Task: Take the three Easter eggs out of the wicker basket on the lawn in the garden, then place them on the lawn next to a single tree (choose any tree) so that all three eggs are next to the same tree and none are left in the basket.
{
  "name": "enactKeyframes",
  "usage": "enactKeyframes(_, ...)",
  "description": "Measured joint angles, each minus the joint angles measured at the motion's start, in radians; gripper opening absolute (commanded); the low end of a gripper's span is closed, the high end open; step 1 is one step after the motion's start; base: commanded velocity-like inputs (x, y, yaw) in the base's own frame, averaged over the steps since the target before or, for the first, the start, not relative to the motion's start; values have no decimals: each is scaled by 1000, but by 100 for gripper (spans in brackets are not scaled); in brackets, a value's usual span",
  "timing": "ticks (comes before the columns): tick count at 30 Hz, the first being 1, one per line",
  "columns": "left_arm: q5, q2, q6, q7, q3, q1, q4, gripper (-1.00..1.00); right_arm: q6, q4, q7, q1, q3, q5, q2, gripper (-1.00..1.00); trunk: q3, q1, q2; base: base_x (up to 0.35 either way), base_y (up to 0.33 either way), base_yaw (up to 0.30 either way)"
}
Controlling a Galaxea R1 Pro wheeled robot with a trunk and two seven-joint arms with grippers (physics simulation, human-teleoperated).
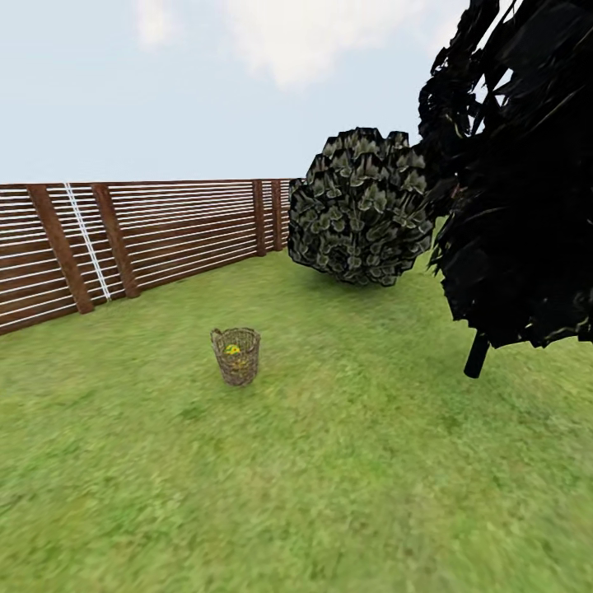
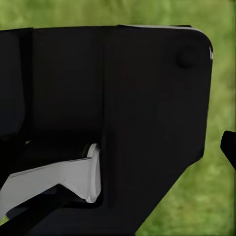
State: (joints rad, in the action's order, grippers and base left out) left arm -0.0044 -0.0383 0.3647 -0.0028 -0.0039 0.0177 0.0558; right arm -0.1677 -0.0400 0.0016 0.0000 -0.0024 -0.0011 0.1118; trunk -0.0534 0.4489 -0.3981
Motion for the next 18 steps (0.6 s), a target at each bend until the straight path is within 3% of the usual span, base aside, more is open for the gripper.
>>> enactKeyframes(18, 0, 0, 0, 0, 0, 0, 0, 100, 0, 4, 0, 0, -7, -4, 0, 100, 0, 0, 0, 292, 80, 1)
